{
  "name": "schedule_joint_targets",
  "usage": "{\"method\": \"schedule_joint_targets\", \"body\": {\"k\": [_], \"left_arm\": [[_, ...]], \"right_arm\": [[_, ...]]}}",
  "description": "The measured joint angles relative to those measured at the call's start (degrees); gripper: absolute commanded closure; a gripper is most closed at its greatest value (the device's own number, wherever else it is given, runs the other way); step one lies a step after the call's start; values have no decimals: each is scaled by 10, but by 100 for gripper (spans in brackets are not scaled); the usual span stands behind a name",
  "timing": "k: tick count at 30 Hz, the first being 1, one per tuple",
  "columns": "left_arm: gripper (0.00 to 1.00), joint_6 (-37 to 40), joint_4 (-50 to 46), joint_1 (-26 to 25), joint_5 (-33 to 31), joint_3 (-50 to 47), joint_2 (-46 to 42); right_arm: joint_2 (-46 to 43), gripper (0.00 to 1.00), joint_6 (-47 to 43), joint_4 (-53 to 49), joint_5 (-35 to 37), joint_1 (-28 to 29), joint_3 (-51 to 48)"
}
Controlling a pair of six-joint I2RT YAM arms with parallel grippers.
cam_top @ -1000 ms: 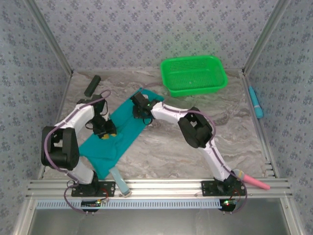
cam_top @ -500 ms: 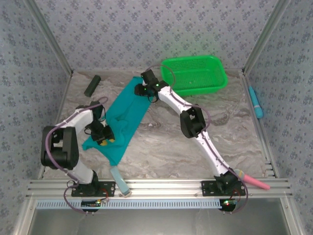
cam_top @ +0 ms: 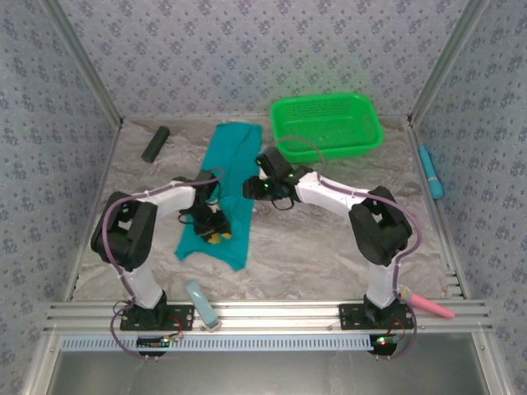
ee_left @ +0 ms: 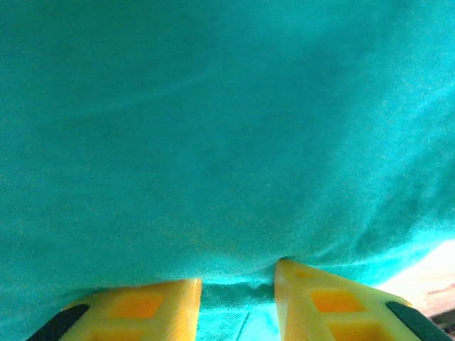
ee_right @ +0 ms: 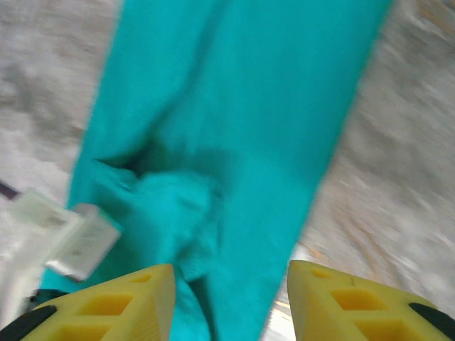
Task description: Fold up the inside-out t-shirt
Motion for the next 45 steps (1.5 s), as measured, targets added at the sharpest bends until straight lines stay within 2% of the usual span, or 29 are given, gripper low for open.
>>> {"method": "schedule_joint_targets", "body": {"k": [4, 8, 10, 12, 15, 16, 17, 18, 19, 20, 21, 22, 25, 28, 30, 36, 43, 45], "left_arm": [[66, -59, 54, -79, 31, 44, 38], [65, -92, 76, -140, 40, 79, 55], [65, -91, 54, -159, 29, 96, 43], [63, -73, 18, -167, -13, 108, 17], [58, 11, -33, -169, -87, 115, -76], [51, 52, -40, -169, -108, 116, -111], [50, 91, -41, -168, -122, 116, -141], [49, 149, -38, -164, -130, 115, -178], [47, 204, -30, -161, -132, 109, -209], [31, 273, -19, -156, -128, 97, -237], [2, 354, -9, -151, -118, 78, -264], [0, 435, -5, -147, -110, 54, -289], [0, 645, 8, -143, -87, -37, -331], [1, 788, 44, -144, -86, -138, -325], [1, 848, 49, -145, -92, -174, -303], [4, 939, 84, -158, -113, -185, -265], [18, 979, 102, -162, -138, -185, -196], [26, 981, 97, -163, -137, -181, -180]], "right_arm": [[-65, 50, -17, -14, 28, -44, -94], [-178, 47, -99, -31, 60, -71, -144], [-248, 45, -153, -30, 76, -81, -162], [-301, 44, -196, -18, 73, -96, -181], [-358, 41, -276, 6, 28, -137, -214], [-366, 38, -322, 8, 0, -147, -223], [-369, 35, -369, 6, -27, -151, -228], [-369, 31, -422, -1, -59, -149, -233], [-367, 21, -484, -13, -94, -142, -238], [-365, 17, -535, -26, -120, -135, -241], [-362, 1, -602, -50, -149, -125, -242], [-357, 0, -667, -71, -175, -116, -243], [-332, 0, -807, -102, -231, -100, -251], [-288, 0, -900, -101, -255, -94, -255], [-254, 0, -945, -101, -255, -85, -254], [-158, 0, -1031, -79, -231, -40, -250], [-95, 1, -1061, -19, -183, -19, -233], [-82, 5, -1066, -16, -179, -14, -230]]}}
